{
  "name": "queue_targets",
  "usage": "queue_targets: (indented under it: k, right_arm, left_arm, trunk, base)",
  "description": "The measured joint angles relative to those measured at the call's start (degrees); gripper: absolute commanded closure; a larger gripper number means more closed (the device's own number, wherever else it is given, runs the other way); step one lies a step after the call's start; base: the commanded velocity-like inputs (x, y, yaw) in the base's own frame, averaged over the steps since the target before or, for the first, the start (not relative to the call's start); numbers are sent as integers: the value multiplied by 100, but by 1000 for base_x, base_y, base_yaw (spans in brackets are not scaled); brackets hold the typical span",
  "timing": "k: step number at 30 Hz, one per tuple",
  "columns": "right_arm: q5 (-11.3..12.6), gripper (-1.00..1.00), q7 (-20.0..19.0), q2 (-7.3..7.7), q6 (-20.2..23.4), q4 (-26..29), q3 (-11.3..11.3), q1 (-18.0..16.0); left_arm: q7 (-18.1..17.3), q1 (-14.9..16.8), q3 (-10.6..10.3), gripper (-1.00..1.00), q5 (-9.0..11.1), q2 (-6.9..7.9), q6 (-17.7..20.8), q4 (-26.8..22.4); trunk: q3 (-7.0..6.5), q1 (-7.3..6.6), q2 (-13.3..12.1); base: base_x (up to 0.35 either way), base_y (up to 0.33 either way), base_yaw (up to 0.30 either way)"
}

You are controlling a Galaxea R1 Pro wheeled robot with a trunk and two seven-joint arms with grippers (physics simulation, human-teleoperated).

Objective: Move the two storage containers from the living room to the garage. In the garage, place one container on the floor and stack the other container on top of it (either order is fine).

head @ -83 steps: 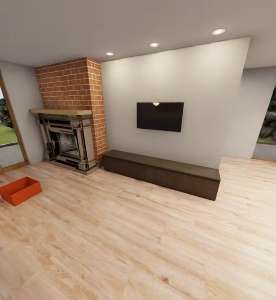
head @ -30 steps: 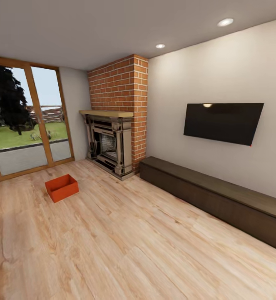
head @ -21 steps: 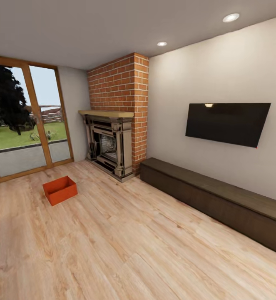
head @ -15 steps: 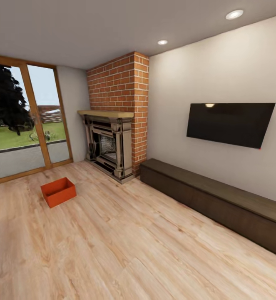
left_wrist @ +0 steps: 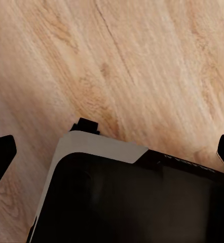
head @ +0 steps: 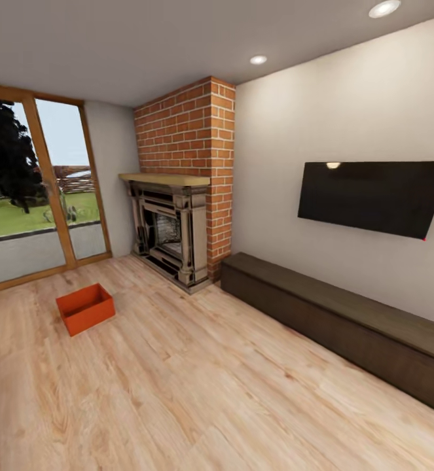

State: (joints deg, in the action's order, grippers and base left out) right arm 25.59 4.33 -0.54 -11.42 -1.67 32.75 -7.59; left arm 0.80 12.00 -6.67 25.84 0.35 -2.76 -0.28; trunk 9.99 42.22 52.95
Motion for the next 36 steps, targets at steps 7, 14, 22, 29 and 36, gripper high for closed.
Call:
queue_targets:
  k: [7,14,22,29,36]
  right_arm:
    - [5,-100,2,14,4,0,-10,-3]
    - [13,-100,2,14,4,0,-10,-2]
    - [15,-100,2,14,8,0,-10,0]
    - [15,-100,2,14,10,0,-10,-3]
    - [15,-100,2,14,8,0,-10,-3]
  left_arm:
    - [0,-1,2,-100,0,1,0,-1]
    - [0,-1,0,-100,0,1,0,-1]
    - [3,-1,2,-100,1,1,0,-1]
    - [0,-1,2,-100,0,1,0,-1]
    - [0,-2,2,-100,0,1,0,-1]
  trunk:
    - [0,0,0]
    - [0,0,0]
    - [0,0,0]
    - [0,0,0]
    - [0,0,0]
  base:
    - [323,0,228]
    - [323,0,266]
    - [323,0,268]
    - [323,0,268]
    - [323,0,268]
